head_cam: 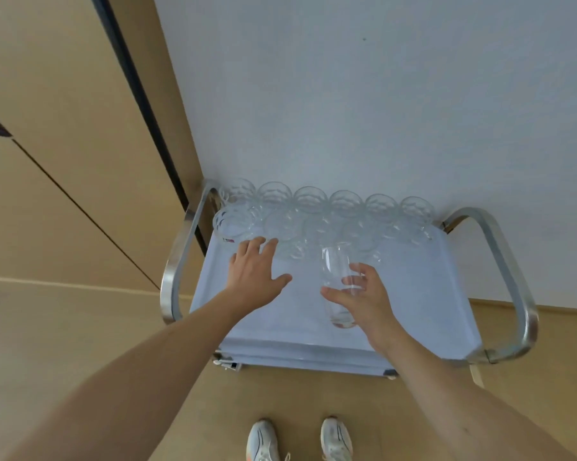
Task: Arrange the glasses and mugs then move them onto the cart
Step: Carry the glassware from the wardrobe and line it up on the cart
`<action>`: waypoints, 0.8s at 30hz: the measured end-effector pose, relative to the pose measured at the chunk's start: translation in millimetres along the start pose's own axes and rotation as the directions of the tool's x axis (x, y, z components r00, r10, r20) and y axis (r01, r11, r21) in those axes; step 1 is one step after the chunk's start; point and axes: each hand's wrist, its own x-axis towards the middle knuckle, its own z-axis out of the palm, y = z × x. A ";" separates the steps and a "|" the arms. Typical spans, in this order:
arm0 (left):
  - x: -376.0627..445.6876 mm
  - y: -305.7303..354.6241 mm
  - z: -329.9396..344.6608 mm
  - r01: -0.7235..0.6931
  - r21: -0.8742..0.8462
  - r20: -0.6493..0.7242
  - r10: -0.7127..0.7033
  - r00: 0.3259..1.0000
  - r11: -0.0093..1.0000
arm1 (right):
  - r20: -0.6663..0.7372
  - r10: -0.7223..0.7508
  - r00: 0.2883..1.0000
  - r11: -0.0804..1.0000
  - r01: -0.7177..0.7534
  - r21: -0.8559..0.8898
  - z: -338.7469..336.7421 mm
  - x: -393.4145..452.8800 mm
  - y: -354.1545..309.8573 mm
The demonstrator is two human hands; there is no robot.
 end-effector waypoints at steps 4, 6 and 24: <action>-26.4 -16.0 14.5 0.048 -0.033 0.011 -0.048 0.999 0.998 | 0.037 0.005 0.999 0.999 -0.004 -0.034 16.0 -15.8 9.7; -40.8 -22.5 23.1 0.084 -0.052 0.009 -0.084 0.996 0.995 | 0.059 0.006 0.998 0.998 -0.003 -0.055 19.8 -25.3 15.2; -181.0 -39.3 157.4 0.399 -0.210 0.044 -0.399 0.916 0.893 | 0.221 0.017 0.975 0.999 -0.010 -0.036 21.5 -104.3 166.9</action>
